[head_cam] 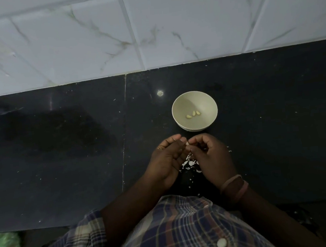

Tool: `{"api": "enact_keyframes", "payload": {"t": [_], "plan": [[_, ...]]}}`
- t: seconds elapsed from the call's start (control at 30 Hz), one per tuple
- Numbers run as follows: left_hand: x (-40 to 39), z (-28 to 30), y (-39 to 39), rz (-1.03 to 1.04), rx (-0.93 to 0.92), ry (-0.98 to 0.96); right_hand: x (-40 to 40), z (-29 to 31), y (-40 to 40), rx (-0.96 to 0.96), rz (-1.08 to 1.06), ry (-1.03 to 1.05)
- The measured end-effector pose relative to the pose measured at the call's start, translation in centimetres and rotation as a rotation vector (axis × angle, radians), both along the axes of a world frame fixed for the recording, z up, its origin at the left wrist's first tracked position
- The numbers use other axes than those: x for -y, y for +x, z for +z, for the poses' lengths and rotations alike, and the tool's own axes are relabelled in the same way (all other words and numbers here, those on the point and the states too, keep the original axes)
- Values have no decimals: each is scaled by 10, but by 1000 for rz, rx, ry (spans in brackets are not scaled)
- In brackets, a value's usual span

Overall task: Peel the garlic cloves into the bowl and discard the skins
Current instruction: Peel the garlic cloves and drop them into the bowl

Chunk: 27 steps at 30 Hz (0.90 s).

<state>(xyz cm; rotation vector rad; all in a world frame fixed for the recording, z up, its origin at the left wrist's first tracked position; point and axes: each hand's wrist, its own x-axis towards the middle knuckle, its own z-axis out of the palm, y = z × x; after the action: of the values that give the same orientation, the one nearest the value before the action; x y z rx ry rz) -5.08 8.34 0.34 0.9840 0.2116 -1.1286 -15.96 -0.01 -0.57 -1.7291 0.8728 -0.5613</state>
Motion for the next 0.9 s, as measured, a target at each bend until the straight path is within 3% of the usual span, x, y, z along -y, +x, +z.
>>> {"api": "enact_keyframes", "payload": {"t": [0.17, 0.33, 0.5, 0.63, 0.9], "plan": [[23, -1, 13, -72, 22, 0, 13, 0, 7, 13, -72, 89], [44, -1, 19, 80, 29, 102, 32, -3, 30, 17, -262, 296], [43, -9, 7, 61, 4, 187, 50, -7, 42, -188, -377, 80], [40, -13, 3, 86, -49, 239, 50, -2, 43, -329, -312, -117], [38, -10, 0, 25, -32, 256, 43, -5, 36, -313, -330, -157]]}}
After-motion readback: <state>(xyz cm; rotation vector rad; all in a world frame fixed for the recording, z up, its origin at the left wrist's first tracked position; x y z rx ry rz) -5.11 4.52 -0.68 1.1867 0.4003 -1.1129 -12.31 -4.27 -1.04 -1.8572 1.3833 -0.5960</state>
